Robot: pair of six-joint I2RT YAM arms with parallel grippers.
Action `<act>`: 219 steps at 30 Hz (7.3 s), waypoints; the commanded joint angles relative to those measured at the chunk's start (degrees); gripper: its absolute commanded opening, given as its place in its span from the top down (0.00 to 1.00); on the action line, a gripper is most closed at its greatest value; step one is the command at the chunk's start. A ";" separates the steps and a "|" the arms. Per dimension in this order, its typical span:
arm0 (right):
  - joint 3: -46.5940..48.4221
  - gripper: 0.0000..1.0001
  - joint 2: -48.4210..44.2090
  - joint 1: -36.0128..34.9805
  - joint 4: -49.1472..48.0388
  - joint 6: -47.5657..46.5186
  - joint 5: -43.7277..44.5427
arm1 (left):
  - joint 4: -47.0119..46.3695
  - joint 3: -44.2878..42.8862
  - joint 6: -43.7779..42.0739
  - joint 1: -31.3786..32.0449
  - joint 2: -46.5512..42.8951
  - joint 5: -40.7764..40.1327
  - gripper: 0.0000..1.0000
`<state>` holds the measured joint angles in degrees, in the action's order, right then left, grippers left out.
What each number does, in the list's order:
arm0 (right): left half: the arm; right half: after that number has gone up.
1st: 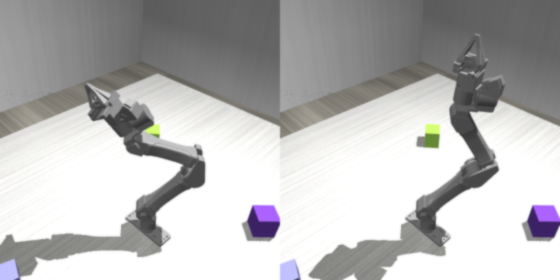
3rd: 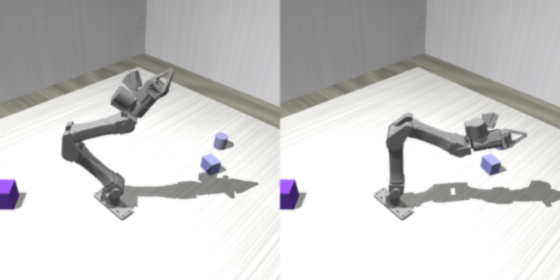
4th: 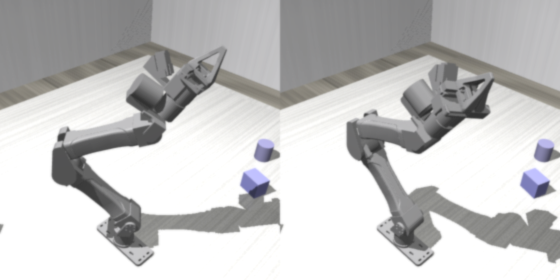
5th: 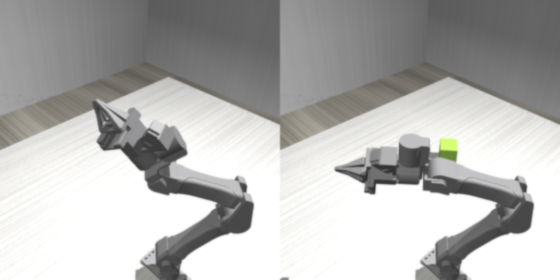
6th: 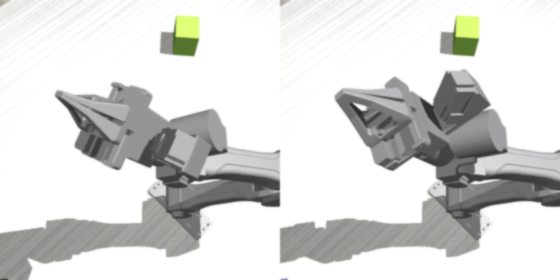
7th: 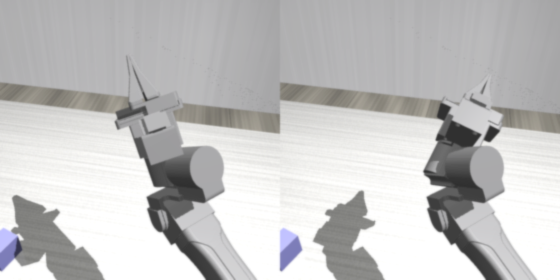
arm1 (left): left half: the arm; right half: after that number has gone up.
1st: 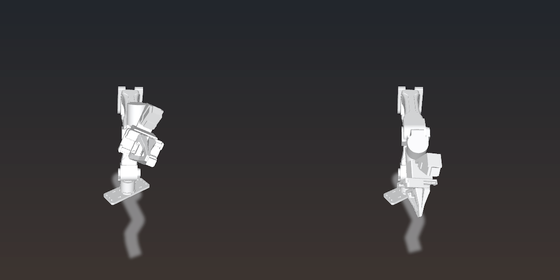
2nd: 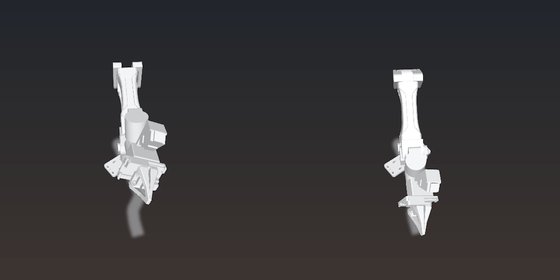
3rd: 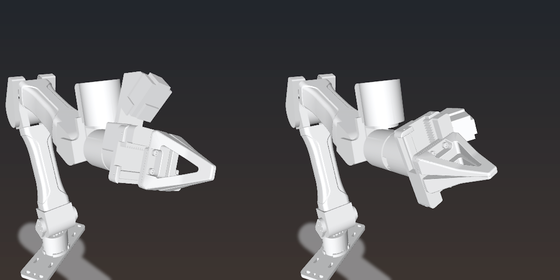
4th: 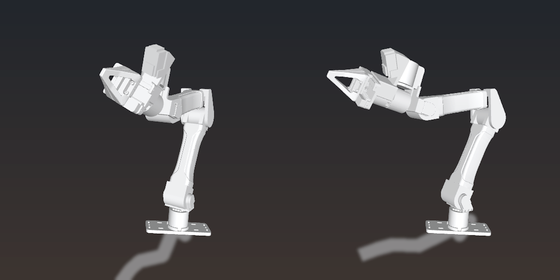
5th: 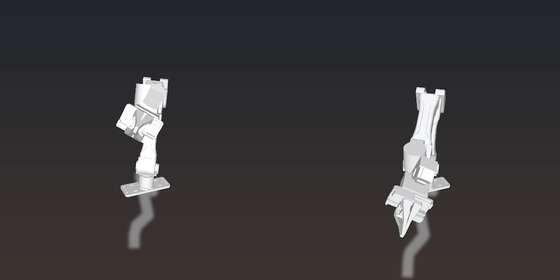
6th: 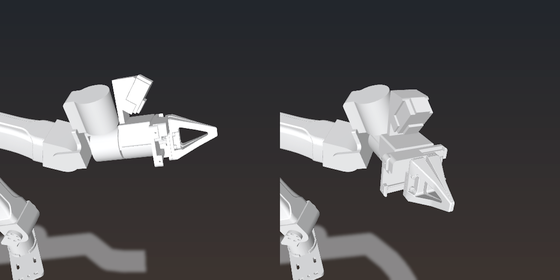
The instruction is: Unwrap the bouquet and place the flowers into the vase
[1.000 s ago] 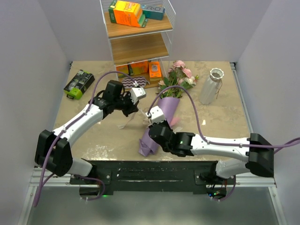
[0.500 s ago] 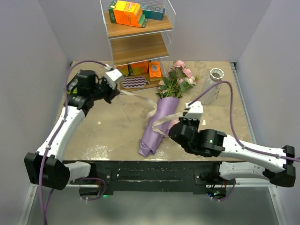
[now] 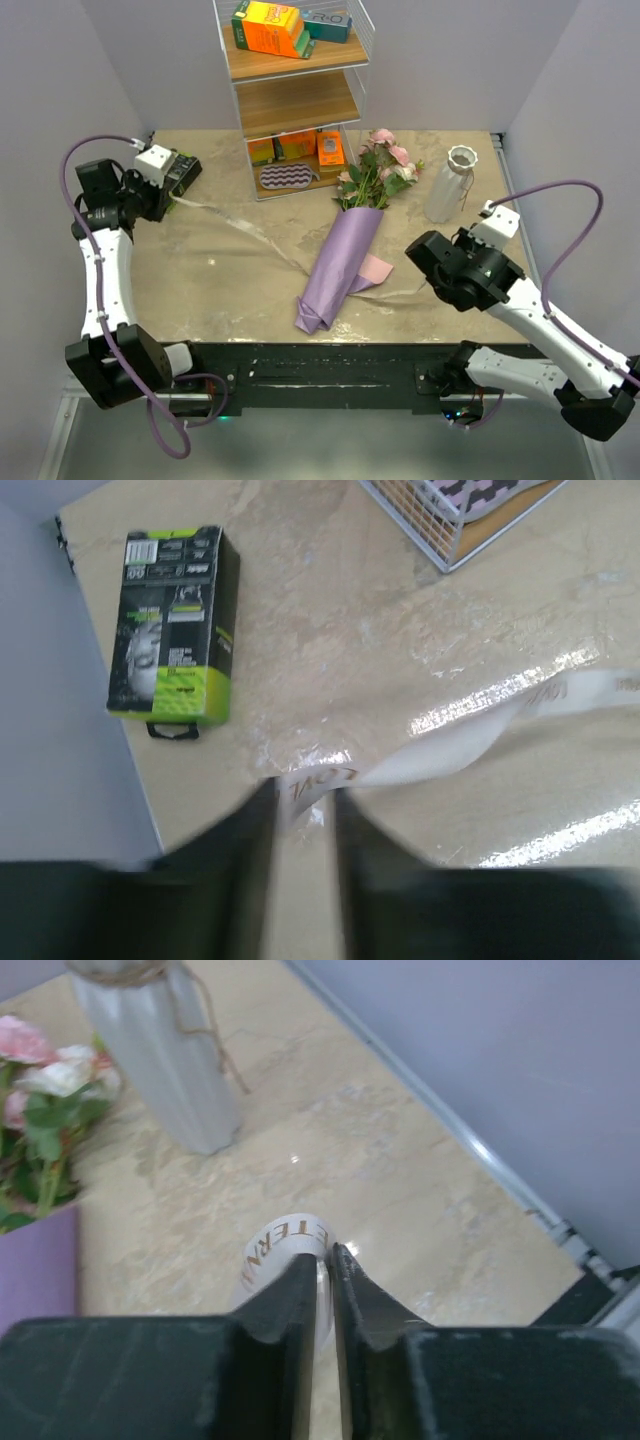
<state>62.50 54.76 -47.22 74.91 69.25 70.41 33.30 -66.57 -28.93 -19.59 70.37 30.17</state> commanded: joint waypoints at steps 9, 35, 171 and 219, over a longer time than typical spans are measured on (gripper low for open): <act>8.95 0.16 6.40 6.00 -3.55 -14.50 3.95 | 18.63 -10.50 -10.36 7.97 -1.29 16.99 0.01; -5.90 0.27 -13.37 5.91 -40.02 -43.85 -22.77 | -22.32 -20.52 18.21 43.94 40.27 29.06 0.01; -8.54 0.42 -27.17 5.91 -45.47 -46.14 -43.25 | 17.06 -54.90 -23.28 51.94 63.14 24.76 0.35; -9.06 0.39 -28.05 5.83 -43.28 -44.64 -42.73 | 10.45 -43.33 -5.32 52.47 48.11 24.87 0.01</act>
<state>53.36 27.20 -41.34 31.29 24.77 27.42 38.76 -115.72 -31.68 35.75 116.86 59.51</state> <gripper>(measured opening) 0.584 0.918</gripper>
